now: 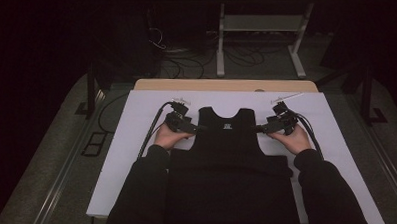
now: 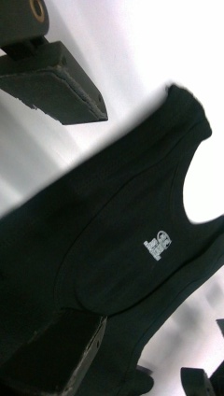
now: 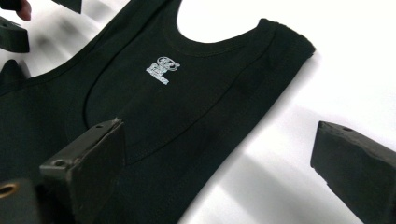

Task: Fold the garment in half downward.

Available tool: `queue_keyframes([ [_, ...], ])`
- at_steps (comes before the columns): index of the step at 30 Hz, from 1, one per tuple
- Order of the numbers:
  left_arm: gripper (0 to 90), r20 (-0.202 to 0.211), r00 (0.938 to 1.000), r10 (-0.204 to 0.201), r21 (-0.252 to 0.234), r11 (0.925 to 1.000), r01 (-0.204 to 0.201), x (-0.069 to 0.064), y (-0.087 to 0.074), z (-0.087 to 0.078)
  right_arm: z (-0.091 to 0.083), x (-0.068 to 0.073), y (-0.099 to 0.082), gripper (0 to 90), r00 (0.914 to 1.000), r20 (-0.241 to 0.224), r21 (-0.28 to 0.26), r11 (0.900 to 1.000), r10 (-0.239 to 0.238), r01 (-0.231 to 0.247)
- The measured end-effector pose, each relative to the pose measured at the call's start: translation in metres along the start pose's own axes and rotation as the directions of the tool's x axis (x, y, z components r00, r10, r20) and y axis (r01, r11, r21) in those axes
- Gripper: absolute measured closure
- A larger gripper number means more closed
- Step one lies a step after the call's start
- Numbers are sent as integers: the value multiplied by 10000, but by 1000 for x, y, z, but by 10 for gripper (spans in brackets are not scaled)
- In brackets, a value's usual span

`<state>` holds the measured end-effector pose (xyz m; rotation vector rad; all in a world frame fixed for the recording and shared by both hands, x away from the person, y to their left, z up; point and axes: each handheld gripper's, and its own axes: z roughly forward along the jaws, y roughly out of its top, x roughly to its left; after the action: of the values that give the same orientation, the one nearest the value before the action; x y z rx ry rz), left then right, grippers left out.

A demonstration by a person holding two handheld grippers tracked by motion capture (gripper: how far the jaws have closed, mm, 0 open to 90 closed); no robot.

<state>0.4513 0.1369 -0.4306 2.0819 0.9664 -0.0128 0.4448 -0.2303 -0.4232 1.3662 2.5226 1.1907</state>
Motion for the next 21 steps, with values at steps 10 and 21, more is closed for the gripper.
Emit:
queue_keyframes([
  [10, 69, -137, 9994, -326, 97, 9994, 328, 3, -3, 5, 9, 1, -2, 128, 9999, 5, 61, 9998, 164, -164],
  [21, 110, 13, 9989, -469, 258, 9986, 469, 2, -6, 13, 22, 6, -6, 288, 9994, 329, 263, 9996, 109, -118],
])
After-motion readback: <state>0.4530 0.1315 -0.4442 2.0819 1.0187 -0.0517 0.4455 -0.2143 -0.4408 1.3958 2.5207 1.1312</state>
